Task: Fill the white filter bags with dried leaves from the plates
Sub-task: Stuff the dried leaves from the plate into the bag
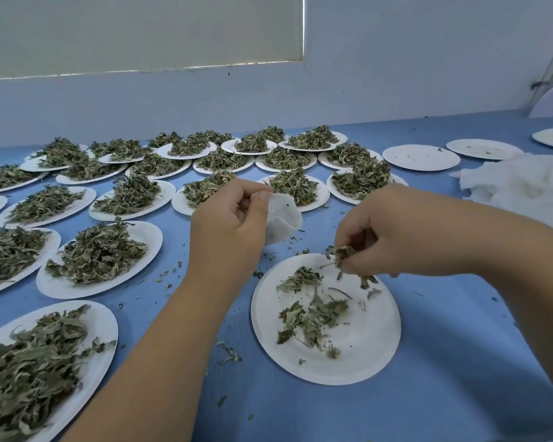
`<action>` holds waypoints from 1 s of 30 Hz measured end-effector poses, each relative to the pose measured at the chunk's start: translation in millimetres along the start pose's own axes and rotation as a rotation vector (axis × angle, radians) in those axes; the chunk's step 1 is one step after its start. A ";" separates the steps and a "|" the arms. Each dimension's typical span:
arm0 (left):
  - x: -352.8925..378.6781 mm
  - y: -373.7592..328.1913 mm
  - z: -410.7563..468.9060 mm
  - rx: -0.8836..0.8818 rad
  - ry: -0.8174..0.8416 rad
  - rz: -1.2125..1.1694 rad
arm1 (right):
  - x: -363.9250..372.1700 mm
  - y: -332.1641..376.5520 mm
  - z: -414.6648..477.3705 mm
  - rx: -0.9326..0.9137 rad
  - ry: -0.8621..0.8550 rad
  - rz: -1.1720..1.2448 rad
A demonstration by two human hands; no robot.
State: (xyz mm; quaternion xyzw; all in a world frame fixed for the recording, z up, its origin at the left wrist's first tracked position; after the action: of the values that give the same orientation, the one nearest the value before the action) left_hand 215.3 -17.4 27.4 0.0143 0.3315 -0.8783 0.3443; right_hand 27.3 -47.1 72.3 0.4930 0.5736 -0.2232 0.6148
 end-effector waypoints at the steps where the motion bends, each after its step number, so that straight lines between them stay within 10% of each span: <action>1: 0.5 -0.6 0.0 0.012 0.005 0.009 | -2.3 2.9 2.0 -0.006 0.007 0.014; 13: 7.4 0.4 0.3 0.085 0.082 0.078 | -16.8 18.1 21.8 0.121 -0.213 0.120; 30: 19.2 -8.2 -0.8 0.193 0.153 0.142 | 7.6 50.9 29.3 0.158 -0.400 -0.357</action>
State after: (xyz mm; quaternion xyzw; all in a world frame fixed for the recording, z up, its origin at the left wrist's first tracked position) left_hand 195.5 -23.9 26.6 0.1378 0.2690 -0.8757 0.3765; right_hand 86.0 -49.0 78.9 0.3767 0.4997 -0.4650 0.6263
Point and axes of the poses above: each hand's wrist, its own z-axis towards the middle knuckle, its own x-axis out of the palm, y = z × x, the point moved 3 cm from there along z, towards the middle knuckle, and after that the axes turned 15 degrees about x, right-handed, at the moved point
